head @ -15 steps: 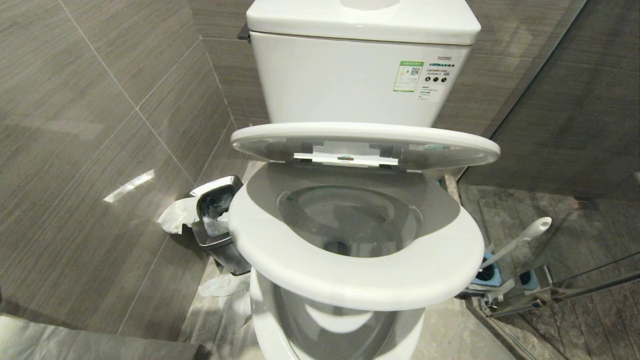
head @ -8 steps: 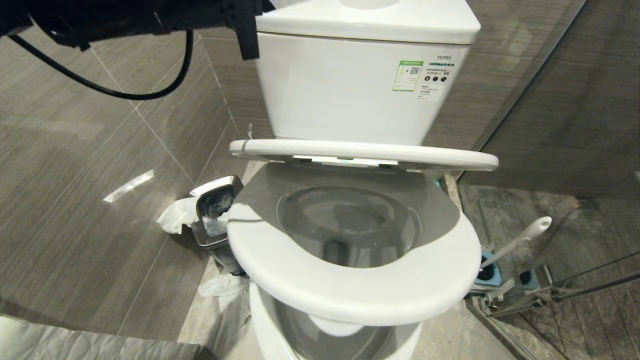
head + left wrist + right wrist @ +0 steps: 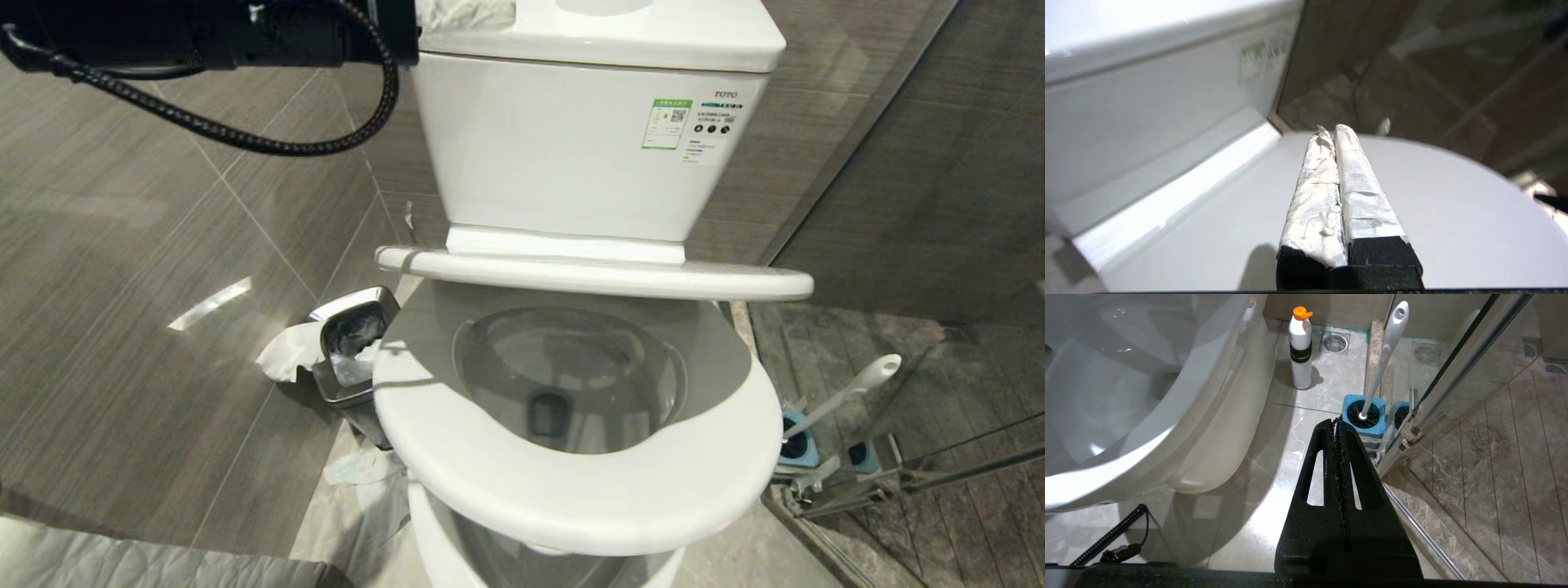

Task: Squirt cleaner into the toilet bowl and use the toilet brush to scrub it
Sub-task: Close the toilet lid

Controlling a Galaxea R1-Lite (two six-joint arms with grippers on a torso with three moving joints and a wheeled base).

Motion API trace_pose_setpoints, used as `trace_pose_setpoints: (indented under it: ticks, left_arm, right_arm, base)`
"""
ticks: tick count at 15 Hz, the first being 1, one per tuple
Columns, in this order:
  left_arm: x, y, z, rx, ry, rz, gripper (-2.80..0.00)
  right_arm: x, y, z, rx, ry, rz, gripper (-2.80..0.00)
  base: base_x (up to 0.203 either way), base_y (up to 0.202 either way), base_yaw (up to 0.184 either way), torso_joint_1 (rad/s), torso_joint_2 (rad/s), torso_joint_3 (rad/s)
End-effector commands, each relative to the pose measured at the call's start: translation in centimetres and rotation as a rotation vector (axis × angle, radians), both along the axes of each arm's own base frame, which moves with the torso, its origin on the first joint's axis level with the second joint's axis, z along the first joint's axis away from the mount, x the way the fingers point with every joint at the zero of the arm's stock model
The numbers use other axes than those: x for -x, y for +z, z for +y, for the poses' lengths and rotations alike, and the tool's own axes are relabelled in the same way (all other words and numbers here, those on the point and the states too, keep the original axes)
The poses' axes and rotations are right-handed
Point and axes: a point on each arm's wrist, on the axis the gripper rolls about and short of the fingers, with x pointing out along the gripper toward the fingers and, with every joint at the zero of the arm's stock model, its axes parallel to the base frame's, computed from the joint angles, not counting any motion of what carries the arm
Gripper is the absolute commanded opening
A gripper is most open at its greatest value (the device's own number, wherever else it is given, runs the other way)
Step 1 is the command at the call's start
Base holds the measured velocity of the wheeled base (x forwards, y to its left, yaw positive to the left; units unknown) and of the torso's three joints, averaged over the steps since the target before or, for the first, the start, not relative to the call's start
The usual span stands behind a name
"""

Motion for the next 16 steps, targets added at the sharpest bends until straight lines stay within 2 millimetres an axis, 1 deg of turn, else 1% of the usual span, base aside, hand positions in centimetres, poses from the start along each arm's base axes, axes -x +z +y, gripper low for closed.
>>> trace_pose_setpoints:
  ticks: [1,3,4,7,12,16]
  left_arm:
    - [2.3,-0.9,1.6,-0.131,-0.034,0.053,-2.8]
    - [3.4,-2.8,2.3,-0.295,-0.086,0.132,-2.8]
    - [3.7,-3.7,2.1,-0.352,-0.115,0.169,-2.8]
    - [3.3,-6.6,1.2,-0.458,-0.158,0.295,-2.8]
    - [2.6,-9.3,0.2,-0.532,-0.177,0.43,-2.8]
    - [2.9,-12.8,-0.4,-0.624,-0.21,0.541,-2.8]
  right_arm:
    - [0.0,0.0,0.0,0.0,0.001,0.0,-2.8]
    - [0.0,0.0,0.0,0.0,0.001,0.0,-2.8]
    - [0.0,0.1,0.0,0.0,0.001,-0.001,-2.8]
    - [0.0,0.0,0.0,0.0,0.001,-0.001,-2.8]
    - [0.0,0.0,0.0,0.0,0.001,0.0,-2.8]
    - [0.0,0.0,0.0,0.0,0.001,0.0,-2.8]
  base:
    - [0.0,0.0,0.0,0.0,0.0,0.0]
    - [0.0,0.0,0.0,0.0,0.0,0.0]
    - [0.0,0.0,0.0,0.0,0.0,0.0]
    - [0.0,0.0,0.0,0.0,0.0,0.0]
    - [0.0,0.0,0.0,0.0,0.0,0.0]
    - [0.0,0.0,0.0,0.0,0.0,0.0]
